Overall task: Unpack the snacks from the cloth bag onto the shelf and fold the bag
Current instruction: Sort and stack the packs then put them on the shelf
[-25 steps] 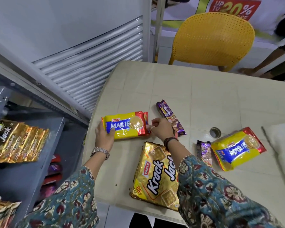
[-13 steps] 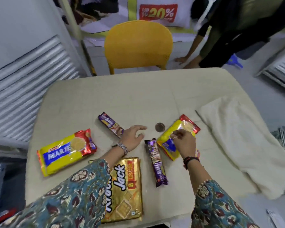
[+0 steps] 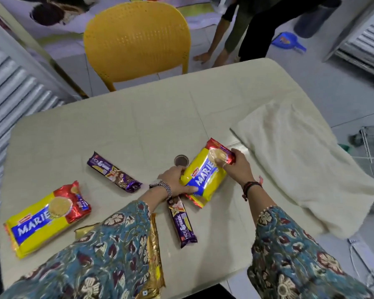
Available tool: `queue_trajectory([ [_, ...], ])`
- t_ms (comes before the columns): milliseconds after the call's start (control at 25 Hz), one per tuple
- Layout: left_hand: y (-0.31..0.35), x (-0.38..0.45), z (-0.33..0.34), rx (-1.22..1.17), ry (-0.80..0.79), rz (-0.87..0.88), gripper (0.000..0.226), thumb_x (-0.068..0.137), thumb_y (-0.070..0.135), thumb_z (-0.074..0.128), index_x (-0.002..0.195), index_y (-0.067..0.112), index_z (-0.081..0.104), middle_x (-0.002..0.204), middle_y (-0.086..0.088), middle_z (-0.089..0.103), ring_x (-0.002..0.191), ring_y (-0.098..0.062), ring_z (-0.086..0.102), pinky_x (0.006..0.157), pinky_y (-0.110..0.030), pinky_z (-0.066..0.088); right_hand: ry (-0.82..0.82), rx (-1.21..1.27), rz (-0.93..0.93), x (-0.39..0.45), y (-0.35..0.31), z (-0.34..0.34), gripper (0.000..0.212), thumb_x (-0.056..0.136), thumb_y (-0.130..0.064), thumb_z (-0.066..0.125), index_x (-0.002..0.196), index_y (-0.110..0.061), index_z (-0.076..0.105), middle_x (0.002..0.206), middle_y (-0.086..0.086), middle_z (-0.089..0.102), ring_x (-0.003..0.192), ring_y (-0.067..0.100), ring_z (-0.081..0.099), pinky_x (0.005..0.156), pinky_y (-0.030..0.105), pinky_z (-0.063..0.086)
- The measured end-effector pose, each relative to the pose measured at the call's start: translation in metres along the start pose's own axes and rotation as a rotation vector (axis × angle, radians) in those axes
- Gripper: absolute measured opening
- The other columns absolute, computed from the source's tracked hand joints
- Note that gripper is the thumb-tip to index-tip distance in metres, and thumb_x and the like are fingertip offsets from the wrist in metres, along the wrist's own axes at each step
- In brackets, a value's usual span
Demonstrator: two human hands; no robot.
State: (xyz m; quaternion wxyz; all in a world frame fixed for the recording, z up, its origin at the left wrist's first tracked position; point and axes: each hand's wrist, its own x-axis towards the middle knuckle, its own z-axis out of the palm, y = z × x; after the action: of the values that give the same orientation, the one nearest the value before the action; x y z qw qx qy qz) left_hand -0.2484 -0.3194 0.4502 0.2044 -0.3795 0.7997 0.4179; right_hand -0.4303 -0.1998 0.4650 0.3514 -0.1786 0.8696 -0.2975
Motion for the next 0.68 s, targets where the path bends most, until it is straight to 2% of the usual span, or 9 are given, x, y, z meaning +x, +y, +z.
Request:
queue_trajectory([
  [120, 0.002, 0.005, 0.005, -0.014, 0.054, -0.014, 0.084, 0.060, 0.051, 0.078, 0.129, 0.017, 0.042, 0.128, -0.007, 0.054, 0.113, -0.024, 0.054, 0.089, -0.034, 0.043, 0.056, 0.128, 0.019, -0.001, 0.005, 0.002, 0.056, 0.073, -0.030, 0.080, 0.119, -0.009, 0.055, 0.109, 0.007, 0.062, 0.093, 0.018, 0.057, 0.080, 0.027, 0.043],
  [200, 0.005, 0.004, 0.007, -0.067, 0.106, -0.002, 0.080, 0.061, 0.043, 0.080, 0.127, 0.017, 0.044, 0.127, -0.008, 0.054, 0.113, -0.025, 0.054, 0.090, -0.035, 0.044, 0.102, 0.235, 0.076, -0.004, 0.004, 0.001, 0.055, 0.069, -0.030, 0.083, 0.113, -0.011, 0.057, 0.099, 0.001, 0.061, 0.092, 0.019, 0.058, 0.080, 0.030, 0.047],
  [320, 0.001, -0.007, -0.002, -0.244, 0.174, 0.042, 0.075, 0.060, 0.032, 0.083, 0.125, 0.018, 0.049, 0.127, -0.007, 0.056, 0.113, -0.024, 0.055, 0.092, -0.034, 0.045, 0.146, 0.323, 0.079, -0.012, -0.011, -0.002, 0.057, 0.057, -0.038, 0.087, 0.103, -0.018, 0.060, 0.097, -0.001, 0.064, 0.094, 0.023, 0.065, 0.081, 0.041, 0.056],
  [440, -0.022, -0.028, -0.030, -0.485, 0.239, 0.107, 0.066, 0.062, 0.022, 0.082, 0.121, 0.020, 0.052, 0.126, -0.006, 0.056, 0.113, -0.022, 0.055, 0.094, -0.038, 0.048, 0.142, 0.426, 0.014, -0.031, -0.042, 0.004, 0.051, 0.059, -0.033, 0.088, 0.098, -0.018, 0.059, 0.098, 0.005, 0.065, 0.084, 0.021, 0.065, 0.063, 0.035, 0.058],
  [520, -0.046, -0.050, -0.056, -0.546, 0.304, 0.162, 0.066, 0.061, 0.024, 0.080, 0.121, 0.019, 0.054, 0.126, -0.007, 0.055, 0.115, -0.021, 0.053, 0.097, -0.039, 0.047, 0.113, 0.508, -0.022, -0.048, -0.065, 0.022, 0.047, 0.065, -0.026, 0.086, 0.100, -0.015, 0.057, 0.102, 0.010, 0.063, 0.085, 0.022, 0.065, 0.061, 0.033, 0.059],
  [600, -0.071, -0.076, -0.081, -0.587, 0.350, 0.199, 0.067, 0.060, 0.027, 0.075, 0.123, 0.017, 0.053, 0.126, -0.008, 0.055, 0.113, -0.018, 0.052, 0.094, -0.032, 0.046, 0.066, 0.562, -0.027, -0.065, -0.088, 0.047, 0.047, 0.067, -0.025, 0.085, 0.103, -0.012, 0.057, 0.105, 0.014, 0.063, 0.088, 0.024, 0.066, 0.067, 0.039, 0.060],
  [680, -0.106, -0.105, -0.103, -0.648, 0.385, 0.204, 0.063, 0.067, 0.018, 0.076, 0.124, 0.012, 0.052, 0.123, -0.006, 0.054, 0.109, -0.017, 0.052, 0.085, -0.019, 0.049, -0.008, 0.568, -0.037, -0.084, -0.109, 0.081, 0.037, 0.073, -0.022, 0.081, 0.098, -0.012, 0.056, 0.107, 0.017, 0.062, 0.084, 0.025, 0.066, 0.070, 0.042, 0.060],
])
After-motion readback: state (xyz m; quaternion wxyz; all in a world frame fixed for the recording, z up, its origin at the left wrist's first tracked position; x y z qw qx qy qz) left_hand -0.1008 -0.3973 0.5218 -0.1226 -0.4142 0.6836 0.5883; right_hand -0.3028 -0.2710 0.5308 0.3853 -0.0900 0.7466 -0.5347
